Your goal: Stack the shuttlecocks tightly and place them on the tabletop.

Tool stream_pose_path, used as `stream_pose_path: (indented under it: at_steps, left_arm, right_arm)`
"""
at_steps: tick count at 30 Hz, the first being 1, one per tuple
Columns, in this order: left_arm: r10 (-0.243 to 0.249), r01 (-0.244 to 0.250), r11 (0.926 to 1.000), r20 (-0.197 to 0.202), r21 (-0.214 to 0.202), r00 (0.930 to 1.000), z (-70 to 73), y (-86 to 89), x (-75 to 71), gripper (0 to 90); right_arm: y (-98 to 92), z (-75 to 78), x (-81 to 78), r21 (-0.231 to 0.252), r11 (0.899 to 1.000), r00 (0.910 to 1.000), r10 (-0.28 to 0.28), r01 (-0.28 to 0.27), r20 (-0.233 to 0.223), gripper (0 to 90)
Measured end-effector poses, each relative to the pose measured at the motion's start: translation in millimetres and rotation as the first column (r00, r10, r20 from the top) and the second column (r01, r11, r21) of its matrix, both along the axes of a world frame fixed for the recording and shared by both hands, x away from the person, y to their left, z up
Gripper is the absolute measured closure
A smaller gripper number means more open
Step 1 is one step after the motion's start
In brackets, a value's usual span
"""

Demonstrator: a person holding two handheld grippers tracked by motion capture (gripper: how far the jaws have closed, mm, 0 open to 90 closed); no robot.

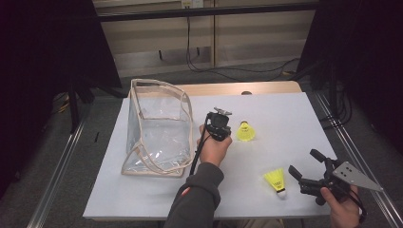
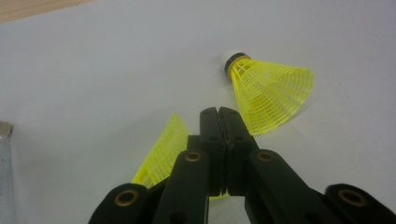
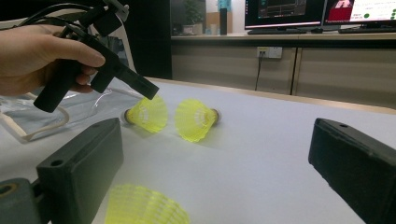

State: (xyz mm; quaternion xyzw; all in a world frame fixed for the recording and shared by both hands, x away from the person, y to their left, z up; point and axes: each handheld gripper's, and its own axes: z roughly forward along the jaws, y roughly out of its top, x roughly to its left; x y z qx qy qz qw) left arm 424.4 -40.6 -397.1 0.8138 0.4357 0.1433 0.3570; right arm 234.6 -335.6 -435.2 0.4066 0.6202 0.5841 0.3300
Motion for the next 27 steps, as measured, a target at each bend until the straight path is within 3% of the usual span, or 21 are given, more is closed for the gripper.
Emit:
stream_pose_path:
  at_steps: [4,11,17,20,24,27]
  left_arm:
    - [0.010,-0.010,0.9999,0.015,-0.009,0.9998,1.8,0.3,-0.3,87.3]
    - [0.053,-0.051,0.9985,0.086,-0.017,0.9949,6.4,3.9,3.2,68.8]
    - [0.072,-0.072,0.9974,0.091,-0.001,0.9932,2.6,3.3,4.4,66.4]
    - [0.097,-0.097,0.9953,0.115,-0.004,0.9886,2.1,5.1,7.0,65.0]
    - [0.119,-0.118,0.9929,0.113,-0.009,0.9865,-1.0,5.8,10.2,63.8]
    - [0.108,-0.108,0.9941,0.085,0.001,0.9905,-4.3,4.6,11.5,63.4]
  right_arm:
    - [0.4,-0.1,0.0,0.001,1.000,1.0000,0.002,-0.002,-0.002,2.7]
    - [0.3,-0.2,0.1,0.001,1.000,1.0000,0.001,-0.001,-0.001,2.7]
    - [0.3,-0.5,0.1,-0.001,1.000,1.0000,0.005,-0.005,-0.003,2.7]
    - [0.5,-0.3,-0.1,0.002,1.000,1.0000,0.002,-0.002,-0.004,2.7]
    - [0.7,-0.2,-0.3,0.002,1.000,1.0000,0.002,-0.002,-0.003,2.7]
    - [0.4,-0.6,-0.3,0.002,1.000,1.0000,0.004,-0.004,-0.006,2.7]
